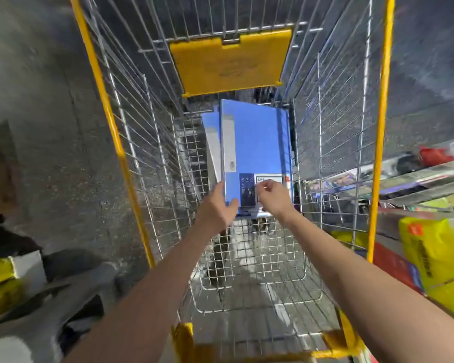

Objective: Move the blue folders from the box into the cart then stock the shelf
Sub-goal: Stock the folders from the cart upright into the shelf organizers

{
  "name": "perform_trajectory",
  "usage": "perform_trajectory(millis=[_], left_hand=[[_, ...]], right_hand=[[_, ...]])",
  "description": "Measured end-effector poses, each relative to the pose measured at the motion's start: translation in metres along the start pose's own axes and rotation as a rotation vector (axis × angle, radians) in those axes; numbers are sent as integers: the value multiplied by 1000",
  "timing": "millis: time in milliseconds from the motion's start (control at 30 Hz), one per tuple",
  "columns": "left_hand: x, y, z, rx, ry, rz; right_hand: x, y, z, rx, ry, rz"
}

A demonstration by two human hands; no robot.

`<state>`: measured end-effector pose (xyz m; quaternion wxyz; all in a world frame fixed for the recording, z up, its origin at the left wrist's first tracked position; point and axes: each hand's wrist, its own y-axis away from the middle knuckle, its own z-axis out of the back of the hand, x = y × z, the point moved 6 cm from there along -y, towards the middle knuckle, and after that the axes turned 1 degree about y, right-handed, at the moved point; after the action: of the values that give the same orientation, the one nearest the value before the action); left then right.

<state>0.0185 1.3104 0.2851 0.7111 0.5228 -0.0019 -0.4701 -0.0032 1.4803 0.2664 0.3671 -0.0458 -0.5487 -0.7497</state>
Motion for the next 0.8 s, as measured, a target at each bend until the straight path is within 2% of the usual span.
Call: perform_trajectory(millis=[233,400,500,667,800], left_hand=[[-2,-29,-17,-28,210,158],[-1,-28,-38,78,373,204],[-2,-26,-34,10,494,209],[-14,-17,-29,-19,811,188],[-33,-14,-26,90,894,111]], right_hand=[[-5,-20,-7,52,-78,19],[-8,-29,-6,37,-93,26],[-10,-33,-7,36,-109,6],[14,-43,4,-146,-165,81],[43,-53,19,-227,-105,145]])
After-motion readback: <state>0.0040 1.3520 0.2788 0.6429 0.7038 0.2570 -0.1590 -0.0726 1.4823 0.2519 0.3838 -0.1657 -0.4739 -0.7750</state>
